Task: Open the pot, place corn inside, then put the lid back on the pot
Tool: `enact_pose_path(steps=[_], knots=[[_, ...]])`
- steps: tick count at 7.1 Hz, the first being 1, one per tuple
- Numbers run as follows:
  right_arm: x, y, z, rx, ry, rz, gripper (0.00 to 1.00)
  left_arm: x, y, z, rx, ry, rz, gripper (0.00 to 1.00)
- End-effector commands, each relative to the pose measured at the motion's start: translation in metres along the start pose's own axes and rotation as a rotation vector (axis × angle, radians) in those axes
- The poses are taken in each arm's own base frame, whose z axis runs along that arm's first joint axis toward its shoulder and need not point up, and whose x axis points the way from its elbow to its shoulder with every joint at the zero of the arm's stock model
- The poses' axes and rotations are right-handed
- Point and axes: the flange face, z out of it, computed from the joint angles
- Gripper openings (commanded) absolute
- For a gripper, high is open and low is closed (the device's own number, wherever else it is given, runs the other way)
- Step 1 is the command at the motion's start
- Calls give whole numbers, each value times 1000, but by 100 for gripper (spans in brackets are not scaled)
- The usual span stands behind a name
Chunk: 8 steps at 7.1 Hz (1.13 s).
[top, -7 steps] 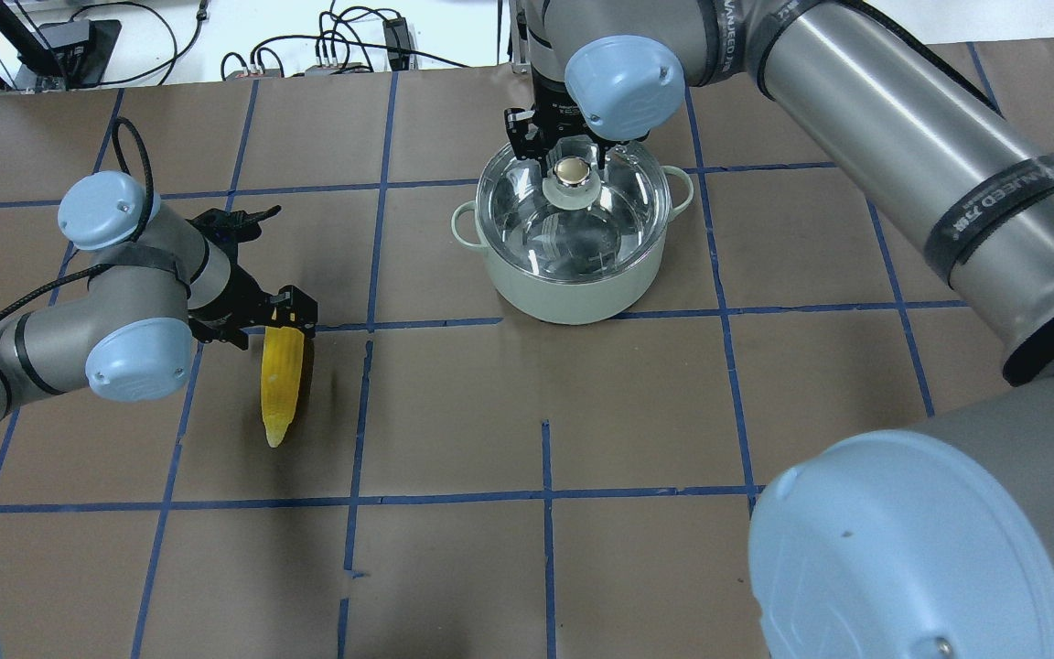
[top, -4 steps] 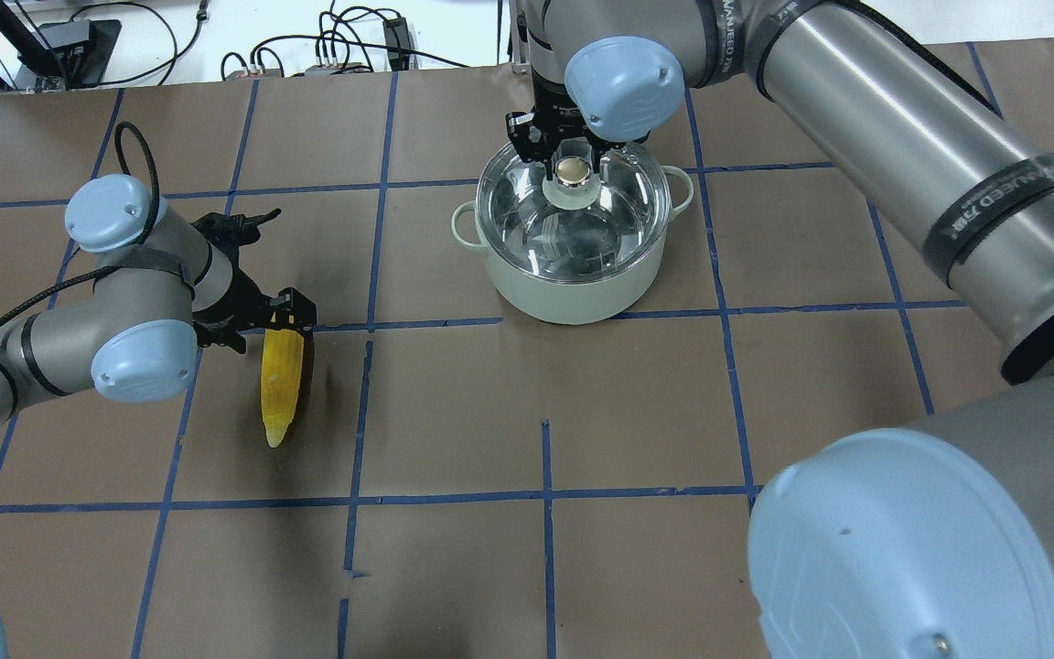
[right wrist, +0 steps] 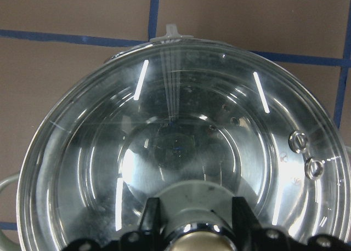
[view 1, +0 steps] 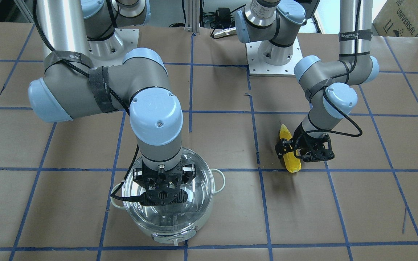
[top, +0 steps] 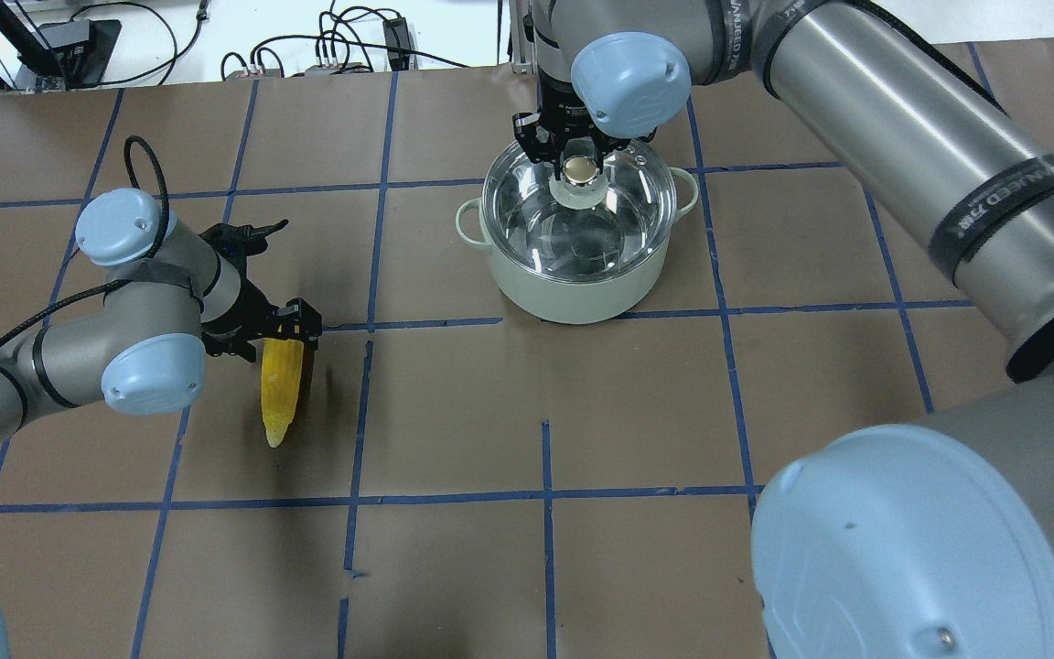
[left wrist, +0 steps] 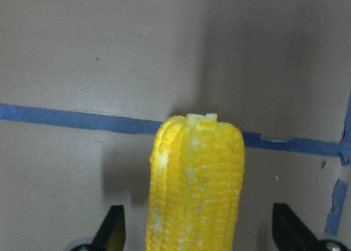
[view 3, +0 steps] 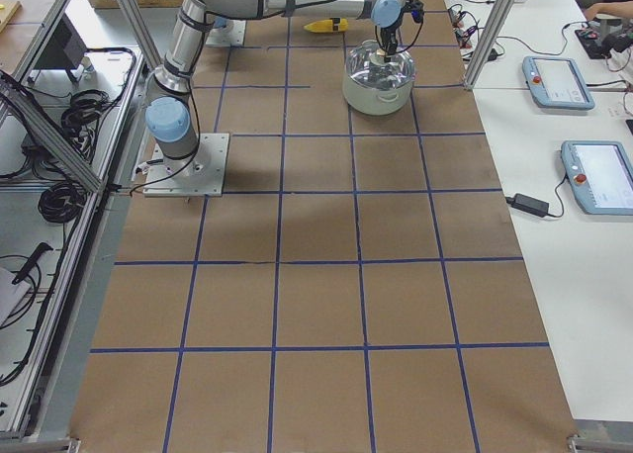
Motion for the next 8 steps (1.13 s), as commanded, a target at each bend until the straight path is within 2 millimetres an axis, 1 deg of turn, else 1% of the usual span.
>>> enact_pose_path(steps=[1,2,3,4,5,6,7,8], knots=[[1,-1,-7,11,-2,-1,47,1,9,8,1,6,-6,13],[0,-2,-15,8,0,-3,47,1,8,7,18,5,-11,6],[0,-4,-24,0,3,-3,47,1,3,0,33,3,-12,3],[1,-5,-42,-15,6,-5,47,0,-4,-10,49,-6,-10,3],[2,-5,-69,-28,8,-9,47,0,-9,-16,45,-9,-10,3],[8,-2,-92,-47,13,-5,47,2,-15,-26,37,-8,-6,3],[17,3,-113,-59,22,-41,47,6,-26,-45,26,-7,-1,3],[31,9,-131,-52,27,-90,46,8,-41,-76,4,-5,-1,3]])
